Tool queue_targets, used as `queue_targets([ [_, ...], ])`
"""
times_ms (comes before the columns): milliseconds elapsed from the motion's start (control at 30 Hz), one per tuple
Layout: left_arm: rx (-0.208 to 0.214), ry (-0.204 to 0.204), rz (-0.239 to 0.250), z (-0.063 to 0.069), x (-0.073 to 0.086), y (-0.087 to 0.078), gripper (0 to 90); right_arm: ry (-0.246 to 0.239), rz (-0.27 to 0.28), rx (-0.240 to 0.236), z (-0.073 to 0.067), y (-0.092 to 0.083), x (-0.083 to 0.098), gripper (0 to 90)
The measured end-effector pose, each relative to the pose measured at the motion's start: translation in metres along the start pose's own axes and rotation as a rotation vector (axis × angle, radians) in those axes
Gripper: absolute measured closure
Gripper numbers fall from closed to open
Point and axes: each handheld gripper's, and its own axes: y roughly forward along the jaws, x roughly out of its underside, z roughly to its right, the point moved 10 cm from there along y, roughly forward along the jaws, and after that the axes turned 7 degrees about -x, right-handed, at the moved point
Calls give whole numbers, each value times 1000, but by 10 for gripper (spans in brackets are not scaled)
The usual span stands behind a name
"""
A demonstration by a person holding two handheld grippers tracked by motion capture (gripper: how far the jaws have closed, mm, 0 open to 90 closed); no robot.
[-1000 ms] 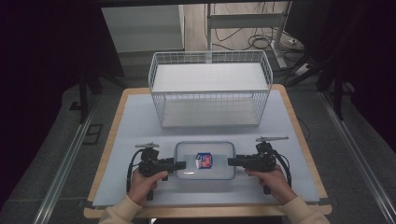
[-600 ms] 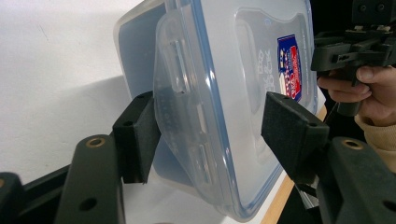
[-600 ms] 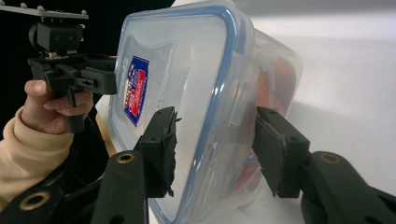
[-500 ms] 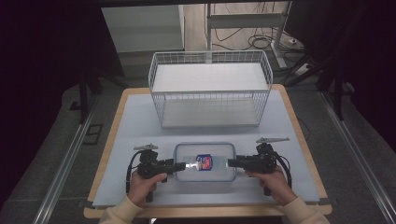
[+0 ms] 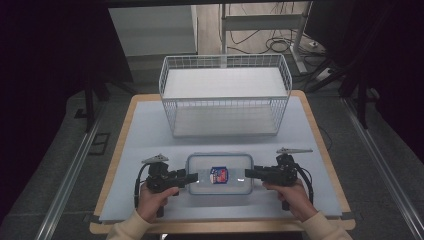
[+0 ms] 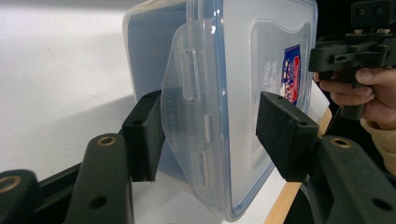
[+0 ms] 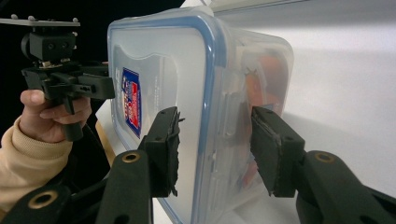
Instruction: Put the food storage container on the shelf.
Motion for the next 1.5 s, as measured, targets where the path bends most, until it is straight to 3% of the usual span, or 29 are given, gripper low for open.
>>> queue_targets([
  [833,-13,57,51,13,-20,-7,451,-88,45,19,-11,-12,-19,537],
  [1500,-11,97,90,28,-51,-13,456,-131,80,31,-20,-28,-48,533],
])
